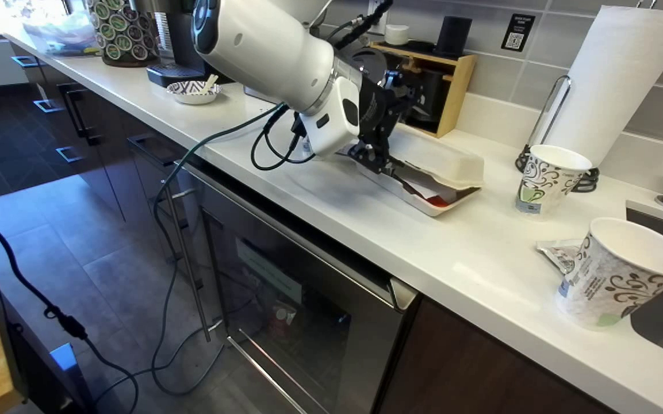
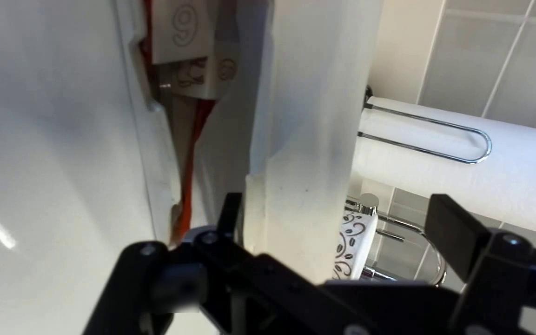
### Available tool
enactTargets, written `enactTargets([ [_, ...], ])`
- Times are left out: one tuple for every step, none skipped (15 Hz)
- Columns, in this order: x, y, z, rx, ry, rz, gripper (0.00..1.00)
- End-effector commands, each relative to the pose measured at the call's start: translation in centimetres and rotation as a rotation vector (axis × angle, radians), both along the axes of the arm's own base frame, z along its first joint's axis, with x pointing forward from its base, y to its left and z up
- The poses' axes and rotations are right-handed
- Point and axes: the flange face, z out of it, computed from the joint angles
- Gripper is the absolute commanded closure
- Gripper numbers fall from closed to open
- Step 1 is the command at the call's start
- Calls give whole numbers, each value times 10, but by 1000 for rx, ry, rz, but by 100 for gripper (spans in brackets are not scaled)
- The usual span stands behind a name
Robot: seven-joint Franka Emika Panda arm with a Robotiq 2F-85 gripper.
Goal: Open the lid of the disposable plate
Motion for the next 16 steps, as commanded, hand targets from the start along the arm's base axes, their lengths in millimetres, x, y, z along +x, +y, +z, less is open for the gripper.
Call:
enactTargets([
  [11,8,25,38,-81,4,0],
  [16,12,32,44,-100,13,0],
  [22,19,39,47,-116,24,0],
  [31,29,45,47,-134,41,0],
  [38,39,50,50,-149,56,0],
  [50,55,53,57,-162,69,0],
  [60,69,56,59,-179,80,0],
  [74,86,57,64,-194,91,0],
  [85,101,56,68,-210,101,0],
  [99,117,54,72,-224,105,0],
  [110,128,54,76,-240,104,0],
  [121,135,52,78,-257,88,0],
  [127,139,54,85,-268,71,0],
  [133,120,68,94,-269,57,0],
  [134,117,66,95,-257,38,0],
  [134,106,68,87,-249,10,0],
])
